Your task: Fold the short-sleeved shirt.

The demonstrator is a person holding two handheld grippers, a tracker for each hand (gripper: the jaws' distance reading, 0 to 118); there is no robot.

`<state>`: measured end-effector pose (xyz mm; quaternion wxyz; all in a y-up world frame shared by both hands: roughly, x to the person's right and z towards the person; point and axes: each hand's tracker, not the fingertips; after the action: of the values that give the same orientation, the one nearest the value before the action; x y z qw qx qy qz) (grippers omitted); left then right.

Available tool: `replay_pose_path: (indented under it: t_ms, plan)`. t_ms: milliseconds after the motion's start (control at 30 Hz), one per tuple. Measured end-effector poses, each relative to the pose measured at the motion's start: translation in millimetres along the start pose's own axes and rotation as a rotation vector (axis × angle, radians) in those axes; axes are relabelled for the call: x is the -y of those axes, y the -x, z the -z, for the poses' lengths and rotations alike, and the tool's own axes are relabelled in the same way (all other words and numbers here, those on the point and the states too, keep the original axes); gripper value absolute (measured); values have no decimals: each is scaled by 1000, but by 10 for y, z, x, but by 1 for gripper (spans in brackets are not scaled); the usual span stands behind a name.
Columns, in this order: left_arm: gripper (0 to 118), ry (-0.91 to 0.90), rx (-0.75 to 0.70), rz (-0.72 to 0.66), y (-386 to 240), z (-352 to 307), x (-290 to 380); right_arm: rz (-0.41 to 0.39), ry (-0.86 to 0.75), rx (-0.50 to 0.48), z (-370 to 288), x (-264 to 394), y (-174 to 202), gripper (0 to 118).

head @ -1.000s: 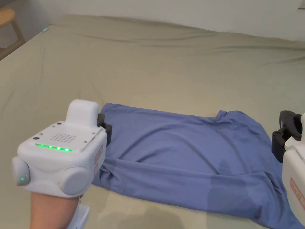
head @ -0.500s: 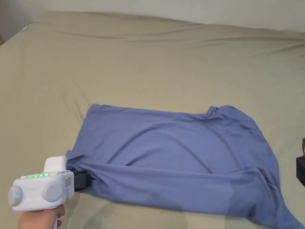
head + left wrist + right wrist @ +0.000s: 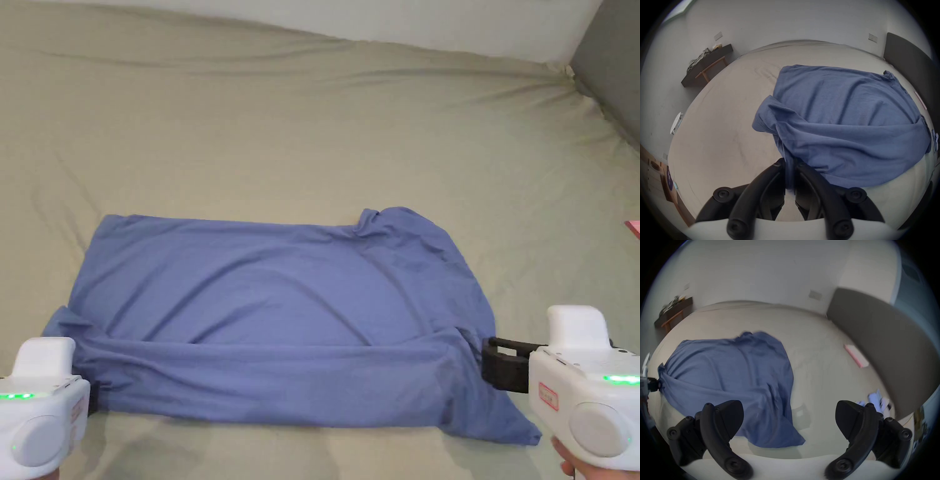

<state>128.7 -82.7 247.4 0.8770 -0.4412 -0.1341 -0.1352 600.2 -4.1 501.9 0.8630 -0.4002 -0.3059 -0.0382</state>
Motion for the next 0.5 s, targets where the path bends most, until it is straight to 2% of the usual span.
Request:
replay_pose_path:
  t_ms: [67,133,233,300,367,400,467,500]
  plan:
    - [8,-1,7,-36,57,-26,8,13,191,-10,373,167,-116,115]
    - [8,1,9,-39,86,-57,24,42,286,-29,625,333,-177,115]
    - [8,7,2,-27,28,-53,10,99,308,-120,804,487,-147,115]
    - [8,13,-6,-20,-1,14,7,89,376,-90,911,530,-85,115]
    - [8,21,-9,-16,-11,25,4,115,373,-114,900,534,2,110]
    - [8,22,-10,-14,-11,19,1,117,365,-102,865,511,20,103]
    - [8,21,-12,-4,-24,9,-18,79,349,-146,780,443,70,75]
    - [8,19,-12,2,-26,-3,-34,52,342,-145,755,417,90,50]
